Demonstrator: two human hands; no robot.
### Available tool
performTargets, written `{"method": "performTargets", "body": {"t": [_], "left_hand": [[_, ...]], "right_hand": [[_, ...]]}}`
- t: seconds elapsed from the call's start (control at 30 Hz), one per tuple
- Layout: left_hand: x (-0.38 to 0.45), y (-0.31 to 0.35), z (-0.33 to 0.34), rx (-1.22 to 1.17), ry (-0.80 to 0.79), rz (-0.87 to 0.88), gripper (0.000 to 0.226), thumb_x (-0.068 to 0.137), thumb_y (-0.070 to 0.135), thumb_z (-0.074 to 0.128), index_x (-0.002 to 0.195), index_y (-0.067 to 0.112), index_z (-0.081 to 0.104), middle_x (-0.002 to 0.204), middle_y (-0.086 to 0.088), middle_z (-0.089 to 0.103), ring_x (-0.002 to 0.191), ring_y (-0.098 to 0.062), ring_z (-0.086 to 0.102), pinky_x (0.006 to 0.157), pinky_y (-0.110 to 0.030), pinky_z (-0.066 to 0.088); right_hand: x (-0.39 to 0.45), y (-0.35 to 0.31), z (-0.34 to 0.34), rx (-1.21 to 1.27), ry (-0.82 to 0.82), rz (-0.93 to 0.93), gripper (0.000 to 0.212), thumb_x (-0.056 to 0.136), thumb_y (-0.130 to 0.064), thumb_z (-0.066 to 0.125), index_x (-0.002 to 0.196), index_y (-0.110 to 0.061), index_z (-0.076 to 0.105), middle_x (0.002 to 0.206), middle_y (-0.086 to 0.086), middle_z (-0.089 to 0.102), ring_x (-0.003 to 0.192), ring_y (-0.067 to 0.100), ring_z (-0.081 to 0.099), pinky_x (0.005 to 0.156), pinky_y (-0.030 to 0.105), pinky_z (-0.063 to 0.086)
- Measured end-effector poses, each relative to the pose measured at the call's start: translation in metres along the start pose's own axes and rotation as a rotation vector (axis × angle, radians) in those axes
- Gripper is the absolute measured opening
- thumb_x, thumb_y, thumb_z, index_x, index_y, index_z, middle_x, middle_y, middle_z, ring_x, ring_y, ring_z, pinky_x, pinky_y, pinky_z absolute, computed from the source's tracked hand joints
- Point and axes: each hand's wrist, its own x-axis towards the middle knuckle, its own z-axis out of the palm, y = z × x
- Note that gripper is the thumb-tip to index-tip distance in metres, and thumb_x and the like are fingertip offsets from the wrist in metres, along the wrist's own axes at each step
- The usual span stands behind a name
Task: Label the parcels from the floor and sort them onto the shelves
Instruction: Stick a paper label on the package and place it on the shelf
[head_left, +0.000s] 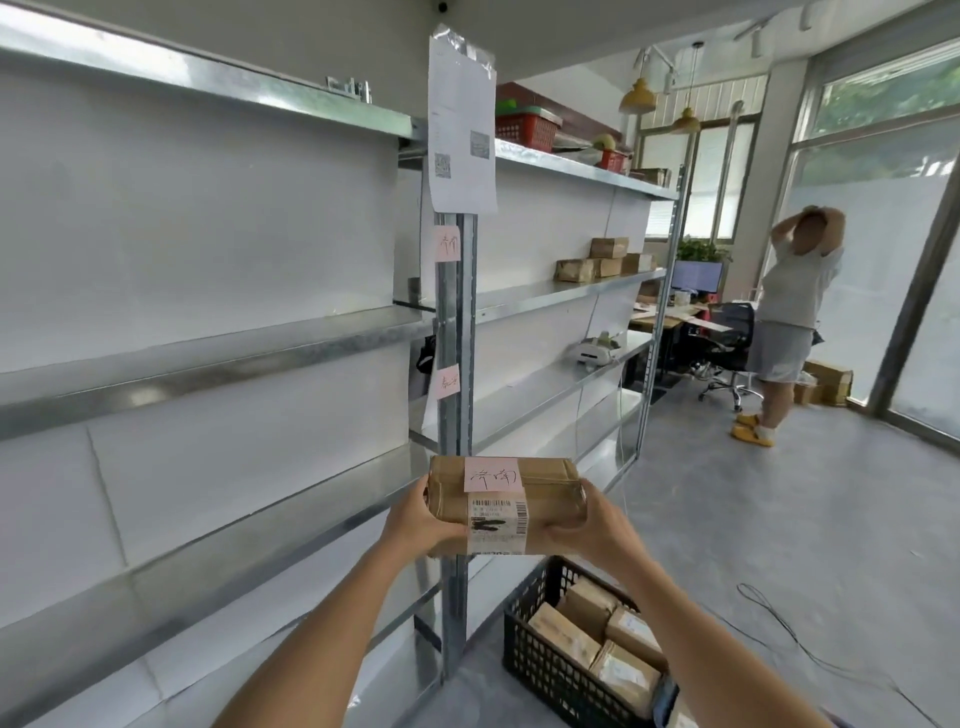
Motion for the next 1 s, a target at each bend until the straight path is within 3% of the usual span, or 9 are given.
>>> {"method": "performTargets", "body": {"t": [0.2, 0.37, 0.57, 0.7, 0.83, 1.0], "left_hand": [[0.081, 0.023, -0.024, 0.023, 0.145, -0.037, 0.081, 0.063, 0.033, 0.086, 0.133, 0.019, 0.046, 0.132, -0.002, 0.058, 0.124, -0.024, 0.053, 0.101, -0.036, 0.049], [0.129, 0.039, -0.073, 0.057, 0.285, -0.054, 0.082, 0.070, 0.028, 0.083, 0.139, 0.015, 0.042, 0.140, -0.008, 0.053, 0.128, -0.026, 0.050, 0.101, -0.036, 0.045], [0.186, 0.056, -0.136, 0.008, 0.489, -0.037, 0.066, 0.068, 0.021, 0.084, 0.126, 0.017, 0.053, 0.124, -0.002, 0.062, 0.109, -0.019, 0.058, 0.089, -0.031, 0.049], [0.229, 0.071, -0.171, 0.002, 0.650, -0.036, 0.063, 0.067, 0.021, 0.084, 0.124, 0.015, 0.057, 0.123, -0.003, 0.066, 0.112, -0.020, 0.061, 0.096, -0.034, 0.050], [0.278, 0.079, -0.195, 0.022, 0.758, -0.083, 0.060, 0.069, 0.023, 0.083, 0.123, 0.015, 0.058, 0.121, -0.002, 0.066, 0.109, -0.020, 0.061, 0.092, -0.031, 0.049], [0.326, 0.068, -0.202, 0.039, 0.834, -0.199, 0.059, 0.069, 0.023, 0.083, 0.122, 0.013, 0.058, 0.121, -0.003, 0.067, 0.112, -0.022, 0.062, 0.096, -0.032, 0.050]], "right_hand": [[0.099, -0.041, -0.019, 0.058, -0.025, -0.143, 0.081, 0.075, -0.042, 0.074, 0.142, -0.020, 0.034, 0.131, 0.003, 0.056, 0.119, 0.022, 0.054, 0.098, 0.038, 0.049], [0.175, -0.089, -0.017, 0.122, -0.073, -0.276, 0.082, 0.075, -0.042, 0.074, 0.142, -0.019, 0.034, 0.133, 0.006, 0.055, 0.119, 0.025, 0.054, 0.094, 0.039, 0.050], [0.280, -0.163, -0.009, 0.159, -0.091, -0.475, 0.077, 0.073, -0.038, 0.076, 0.138, -0.019, 0.039, 0.128, 0.006, 0.059, 0.113, 0.026, 0.057, 0.091, 0.040, 0.052], [0.353, -0.211, -0.001, 0.243, -0.130, -0.565, 0.078, 0.076, -0.029, 0.075, 0.143, -0.019, 0.036, 0.129, 0.006, 0.058, 0.114, 0.026, 0.057, 0.088, 0.033, 0.050], [0.417, -0.248, 0.011, 0.333, -0.202, -0.596, 0.081, 0.075, -0.030, 0.077, 0.143, -0.018, 0.035, 0.131, 0.006, 0.057, 0.117, 0.026, 0.057, 0.096, 0.041, 0.052], [0.482, -0.271, 0.040, 0.304, -0.276, -0.607, 0.078, 0.071, -0.036, 0.078, 0.137, -0.017, 0.042, 0.127, 0.005, 0.060, 0.111, 0.025, 0.059, 0.093, 0.041, 0.054]]}}
